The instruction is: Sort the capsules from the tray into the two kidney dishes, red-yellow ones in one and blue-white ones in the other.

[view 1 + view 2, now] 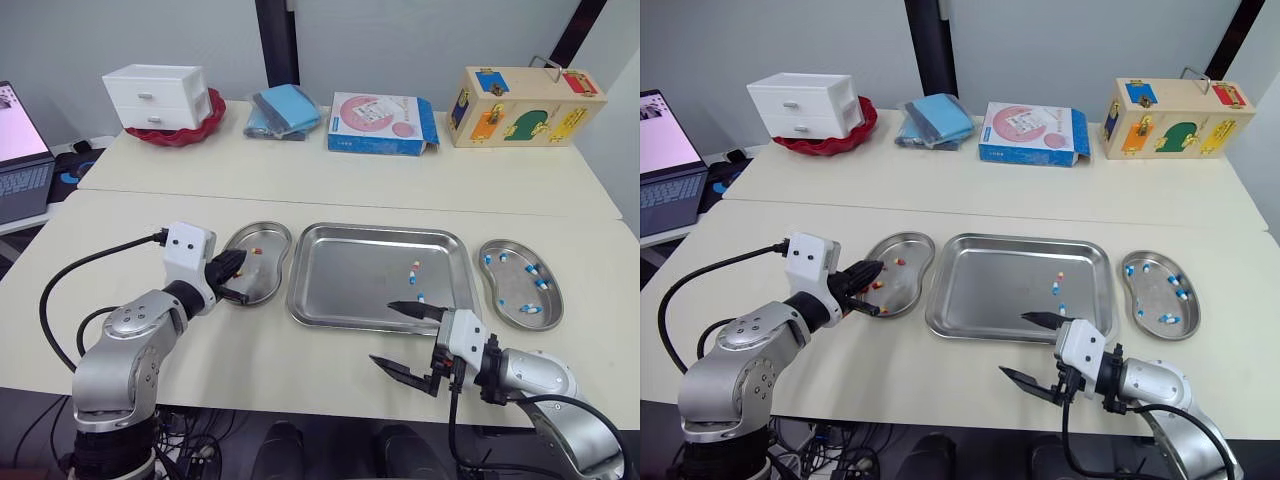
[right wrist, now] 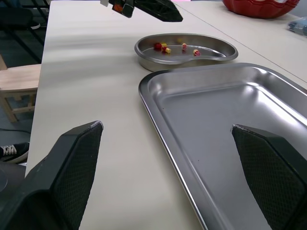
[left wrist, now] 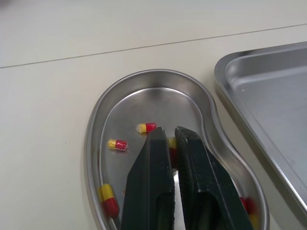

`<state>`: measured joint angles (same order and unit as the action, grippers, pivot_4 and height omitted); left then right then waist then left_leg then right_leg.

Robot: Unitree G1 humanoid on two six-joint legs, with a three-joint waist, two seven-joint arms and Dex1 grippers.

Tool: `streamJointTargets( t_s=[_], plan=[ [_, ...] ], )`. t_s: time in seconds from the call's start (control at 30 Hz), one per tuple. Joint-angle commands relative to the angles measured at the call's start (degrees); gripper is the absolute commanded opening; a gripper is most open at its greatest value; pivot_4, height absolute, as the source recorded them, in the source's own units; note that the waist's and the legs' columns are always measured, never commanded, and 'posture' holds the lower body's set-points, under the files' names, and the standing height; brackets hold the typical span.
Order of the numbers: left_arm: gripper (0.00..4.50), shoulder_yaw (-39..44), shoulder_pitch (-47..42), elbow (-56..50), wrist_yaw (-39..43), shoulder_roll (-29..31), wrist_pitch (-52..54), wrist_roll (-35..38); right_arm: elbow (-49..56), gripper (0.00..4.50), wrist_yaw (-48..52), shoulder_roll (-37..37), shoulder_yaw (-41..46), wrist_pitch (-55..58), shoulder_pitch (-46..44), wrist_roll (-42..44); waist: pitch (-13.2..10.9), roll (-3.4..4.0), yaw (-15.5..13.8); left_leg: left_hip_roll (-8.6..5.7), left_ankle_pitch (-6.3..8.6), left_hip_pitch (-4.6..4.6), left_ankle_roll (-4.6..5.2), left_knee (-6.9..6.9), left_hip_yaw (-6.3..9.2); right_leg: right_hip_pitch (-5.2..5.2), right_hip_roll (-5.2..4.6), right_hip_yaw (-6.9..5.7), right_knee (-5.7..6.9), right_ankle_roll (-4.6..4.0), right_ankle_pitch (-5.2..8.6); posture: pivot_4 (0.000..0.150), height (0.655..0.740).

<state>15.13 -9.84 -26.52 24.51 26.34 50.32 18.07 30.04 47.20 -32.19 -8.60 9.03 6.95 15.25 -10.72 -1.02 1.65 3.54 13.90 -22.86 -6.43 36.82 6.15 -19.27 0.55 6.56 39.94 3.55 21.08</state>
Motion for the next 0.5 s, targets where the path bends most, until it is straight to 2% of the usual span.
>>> streamJointTargets(
  t_s=[0.03, 0.17, 0.33, 0.47, 0.5],
  plan=[
    [0.29, -0.3, -0.1, -0.1, 1.7, 2.0, -3.6, 0.5, 1.7, 4.50, -0.9, 0.6, 0.1, -0.7, 0.4, 0.6, 0.0, 0.00, 0.0, 0.00, 0.00, 0.00, 0.00, 0.00, 0.00, 0.00, 0.00, 0.00, 0.00, 0.00, 0.00, 0.150, 0.7302],
    [1.37, 0.0, -0.6, 0.5, 3.3, 3.0, -5.5, 1.5, 1.7, 4.50, -1.2, 0.6, 0.1, -0.5, 0.5, 0.6, 0.0, 0.00, 0.0, 0.00, 0.00, 0.00, 0.00, 0.00, -0.01, 0.00, -0.01, 0.00, 0.00, 0.00, 0.00, 0.150, 0.7302],
    [3.11, -0.6, -0.7, 0.8, 5.0, 4.3, -6.9, 2.4, 1.6, 4.50, -1.1, 0.2, 0.3, -0.6, 0.8, 0.6, 0.0, 0.00, 0.0, 0.00, 0.00, 0.00, 0.00, -0.01, 0.00, -0.01, 0.00, 0.00, 0.00, 0.00, 0.00, 0.150, 0.7302],
    [4.33, -0.3, -0.6, 1.4, 6.8, 5.5, -8.0, 3.3, 1.4, 4.50, -1.0, 0.0, 0.5, -0.7, 0.9, 0.5, 0.0, 0.00, 0.0, 0.01, 0.00, 0.00, 0.00, -0.01, -0.01, -0.01, 0.00, 0.00, 0.00, 0.00, 0.00, 0.150, 0.7302],
    [4.42, -0.1, -0.6, 1.6, 7.2, 5.8, -8.3, 3.5, 1.4, 4.50, -1.1, 0.0, 0.5, -0.7, 1.0, 0.5, 0.0, 0.00, 0.0, 0.01, 0.00, 0.00, 0.00, -0.01, -0.01, -0.01, 0.00, 0.00, 0.00, 0.00, 0.00, 0.150, 0.7302]
  ],
)
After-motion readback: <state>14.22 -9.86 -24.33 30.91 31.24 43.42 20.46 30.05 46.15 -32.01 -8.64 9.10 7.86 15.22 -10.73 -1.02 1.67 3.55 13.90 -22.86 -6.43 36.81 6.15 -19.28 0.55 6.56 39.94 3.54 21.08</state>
